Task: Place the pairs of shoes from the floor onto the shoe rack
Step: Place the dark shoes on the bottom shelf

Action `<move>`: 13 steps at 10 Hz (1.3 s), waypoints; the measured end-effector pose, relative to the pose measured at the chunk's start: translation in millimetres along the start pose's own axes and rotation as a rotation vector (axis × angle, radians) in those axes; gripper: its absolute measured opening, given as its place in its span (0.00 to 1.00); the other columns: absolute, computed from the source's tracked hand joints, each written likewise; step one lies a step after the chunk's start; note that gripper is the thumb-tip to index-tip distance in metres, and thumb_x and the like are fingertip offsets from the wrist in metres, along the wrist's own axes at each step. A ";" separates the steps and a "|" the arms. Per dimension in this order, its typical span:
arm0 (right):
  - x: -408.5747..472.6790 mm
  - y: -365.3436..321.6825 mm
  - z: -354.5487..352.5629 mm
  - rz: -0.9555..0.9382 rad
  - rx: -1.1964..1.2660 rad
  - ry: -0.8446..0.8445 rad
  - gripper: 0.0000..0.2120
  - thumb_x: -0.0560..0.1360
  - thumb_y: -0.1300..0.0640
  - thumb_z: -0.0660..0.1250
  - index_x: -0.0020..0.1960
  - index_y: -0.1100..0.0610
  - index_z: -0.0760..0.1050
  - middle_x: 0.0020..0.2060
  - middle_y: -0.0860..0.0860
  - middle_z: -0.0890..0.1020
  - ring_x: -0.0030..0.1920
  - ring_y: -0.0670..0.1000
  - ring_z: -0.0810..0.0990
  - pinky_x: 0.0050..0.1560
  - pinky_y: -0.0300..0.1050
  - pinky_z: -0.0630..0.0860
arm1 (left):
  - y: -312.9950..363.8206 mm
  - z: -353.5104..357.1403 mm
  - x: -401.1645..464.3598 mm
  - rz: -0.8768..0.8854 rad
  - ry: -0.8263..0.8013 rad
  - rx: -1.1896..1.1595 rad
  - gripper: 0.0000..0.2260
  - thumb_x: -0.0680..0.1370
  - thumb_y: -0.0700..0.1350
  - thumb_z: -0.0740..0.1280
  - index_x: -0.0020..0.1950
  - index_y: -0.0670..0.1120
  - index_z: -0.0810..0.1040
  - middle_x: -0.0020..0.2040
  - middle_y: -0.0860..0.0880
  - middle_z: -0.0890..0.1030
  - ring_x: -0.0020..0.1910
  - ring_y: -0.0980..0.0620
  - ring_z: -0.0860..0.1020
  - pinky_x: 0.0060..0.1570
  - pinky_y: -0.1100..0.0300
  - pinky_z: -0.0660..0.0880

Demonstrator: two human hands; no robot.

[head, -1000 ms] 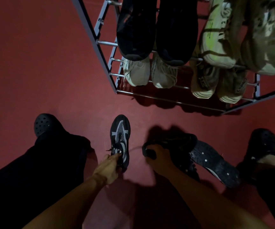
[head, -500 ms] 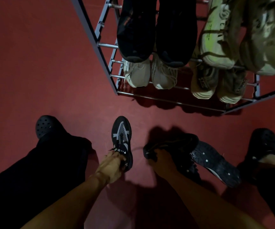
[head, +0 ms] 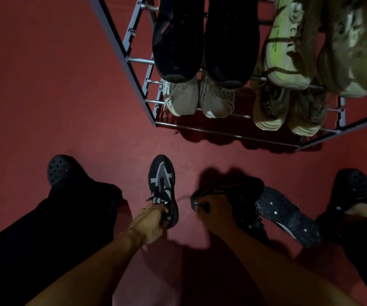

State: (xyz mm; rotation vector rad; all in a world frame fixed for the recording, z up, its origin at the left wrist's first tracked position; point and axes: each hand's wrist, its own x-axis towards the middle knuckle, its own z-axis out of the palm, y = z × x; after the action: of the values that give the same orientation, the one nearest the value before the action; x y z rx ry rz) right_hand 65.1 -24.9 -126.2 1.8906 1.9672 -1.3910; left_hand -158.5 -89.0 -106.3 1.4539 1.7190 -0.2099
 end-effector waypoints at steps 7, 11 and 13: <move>-68.3 -48.1 -104.8 -0.234 -0.458 -0.044 0.24 0.72 0.56 0.72 0.66 0.57 0.71 0.64 0.57 0.71 0.65 0.60 0.71 0.62 0.51 0.71 | 70.3 -92.7 -51.3 0.161 0.042 0.325 0.26 0.69 0.48 0.75 0.64 0.50 0.69 0.62 0.48 0.73 0.63 0.45 0.69 0.61 0.51 0.65; -44.2 -37.8 -116.3 -0.514 -0.414 0.090 0.10 0.73 0.51 0.61 0.38 0.44 0.60 0.49 0.49 0.65 0.40 0.44 0.65 0.41 0.36 0.64 | 83.1 -101.3 -27.6 0.173 0.214 0.284 0.24 0.77 0.43 0.69 0.71 0.46 0.64 0.61 0.44 0.79 0.53 0.41 0.81 0.49 0.47 0.77; 0.3 -18.3 -104.4 -0.623 -0.356 0.289 0.05 0.76 0.45 0.59 0.42 0.41 0.67 0.40 0.41 0.71 0.41 0.45 0.71 0.47 0.52 0.73 | 73.7 -104.8 15.3 0.190 0.286 0.292 0.19 0.77 0.37 0.67 0.66 0.45 0.67 0.59 0.44 0.76 0.48 0.40 0.80 0.44 0.48 0.76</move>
State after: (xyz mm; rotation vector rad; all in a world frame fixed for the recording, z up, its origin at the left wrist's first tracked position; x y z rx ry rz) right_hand 103.0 44.4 -55.5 1.4408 2.8783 -0.7769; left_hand -144.9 9.0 -23.5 1.9289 1.8154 -0.1616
